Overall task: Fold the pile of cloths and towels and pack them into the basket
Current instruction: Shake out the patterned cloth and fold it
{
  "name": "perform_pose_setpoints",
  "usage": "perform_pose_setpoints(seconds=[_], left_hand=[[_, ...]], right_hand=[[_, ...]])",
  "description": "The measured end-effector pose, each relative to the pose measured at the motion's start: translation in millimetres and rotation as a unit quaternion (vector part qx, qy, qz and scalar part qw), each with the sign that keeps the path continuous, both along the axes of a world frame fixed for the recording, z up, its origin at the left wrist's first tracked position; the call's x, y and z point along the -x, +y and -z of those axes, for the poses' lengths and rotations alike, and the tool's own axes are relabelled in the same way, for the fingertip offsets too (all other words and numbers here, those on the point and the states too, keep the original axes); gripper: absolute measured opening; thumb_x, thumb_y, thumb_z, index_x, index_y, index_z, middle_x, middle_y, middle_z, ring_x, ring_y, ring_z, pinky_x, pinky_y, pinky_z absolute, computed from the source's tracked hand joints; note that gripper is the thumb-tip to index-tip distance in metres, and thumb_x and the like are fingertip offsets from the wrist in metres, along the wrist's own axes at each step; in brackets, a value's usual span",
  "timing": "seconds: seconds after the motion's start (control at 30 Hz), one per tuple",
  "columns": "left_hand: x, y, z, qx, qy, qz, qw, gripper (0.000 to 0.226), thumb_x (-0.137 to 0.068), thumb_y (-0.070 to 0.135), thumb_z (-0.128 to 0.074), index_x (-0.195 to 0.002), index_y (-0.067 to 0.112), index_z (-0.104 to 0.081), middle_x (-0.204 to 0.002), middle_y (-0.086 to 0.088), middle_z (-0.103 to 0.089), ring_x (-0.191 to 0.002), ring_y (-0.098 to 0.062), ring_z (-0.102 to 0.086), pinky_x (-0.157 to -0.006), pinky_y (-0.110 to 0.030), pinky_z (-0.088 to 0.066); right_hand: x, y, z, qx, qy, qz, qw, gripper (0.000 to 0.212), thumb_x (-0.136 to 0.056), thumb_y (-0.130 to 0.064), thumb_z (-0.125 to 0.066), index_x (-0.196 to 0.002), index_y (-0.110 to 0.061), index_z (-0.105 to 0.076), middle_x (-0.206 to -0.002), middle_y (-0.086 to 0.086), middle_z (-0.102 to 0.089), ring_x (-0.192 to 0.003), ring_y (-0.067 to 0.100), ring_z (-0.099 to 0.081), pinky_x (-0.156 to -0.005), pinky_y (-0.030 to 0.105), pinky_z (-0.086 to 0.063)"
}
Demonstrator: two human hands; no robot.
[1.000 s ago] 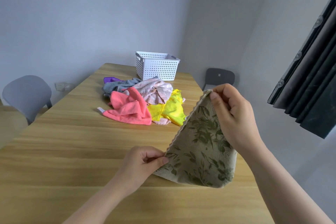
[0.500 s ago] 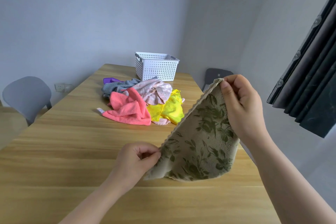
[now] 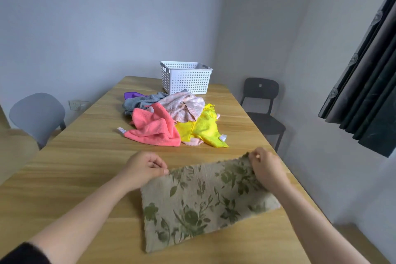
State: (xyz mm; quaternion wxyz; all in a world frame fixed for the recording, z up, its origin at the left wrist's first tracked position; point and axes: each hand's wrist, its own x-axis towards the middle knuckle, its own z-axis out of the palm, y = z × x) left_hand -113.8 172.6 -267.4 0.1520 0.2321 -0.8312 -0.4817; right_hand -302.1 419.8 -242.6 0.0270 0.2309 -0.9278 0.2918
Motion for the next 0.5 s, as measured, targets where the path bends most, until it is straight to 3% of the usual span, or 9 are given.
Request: perform_pose_setpoints(seconds=[0.1,0.2,0.27,0.5], left_hand=[[13,-3,23,-0.017,-0.021,-0.027,0.999,0.011,-0.076,0.017,-0.077,-0.075,0.013,-0.067,-0.064,0.003,-0.067,-0.06,-0.012,-0.06,-0.067,-0.03,-0.048],[10,-2,33,0.113,-0.103,-0.039,0.987,0.026,-0.084,0.044,-0.065,-0.09,0.019,-0.064,-0.088,0.008,-0.064,-0.081,-0.007,-0.059,-0.068,-0.024,-0.045],[4,-3,37,0.15,-0.138,-0.049,0.978,0.034,-0.086,0.05,-0.058,-0.098,0.019,-0.06,-0.096,0.008,-0.062,-0.089,-0.008,-0.058,-0.072,-0.024,-0.046],[3,6,42,0.191,-0.18,-0.09,0.961,0.033,-0.087,0.052,-0.055,-0.088,0.02,-0.061,-0.092,0.006,-0.063,-0.085,-0.012,-0.059,-0.075,-0.03,-0.049]], right_hand=[[7,8,36,0.0,-0.04,0.022,0.999,0.024,-0.101,-0.022,-0.042,-0.112,-0.007,-0.056,-0.07,-0.001,-0.057,-0.059,0.013,-0.053,-0.046,0.026,-0.036],[13,16,45,0.007,-0.051,0.043,0.998,0.023,-0.101,-0.023,-0.042,-0.112,-0.008,-0.056,-0.069,-0.001,-0.057,-0.057,0.015,-0.053,-0.045,0.025,-0.034],[18,19,48,0.013,-0.055,0.045,0.997,0.025,-0.101,-0.024,-0.041,-0.113,-0.008,-0.056,-0.069,-0.002,-0.056,-0.057,0.015,-0.053,-0.044,0.025,-0.033],[19,21,57,0.034,-0.111,0.04,0.992,0.034,-0.097,-0.036,-0.047,-0.113,-0.008,-0.057,-0.082,0.0,-0.061,-0.07,0.013,-0.056,-0.053,0.026,-0.041]])
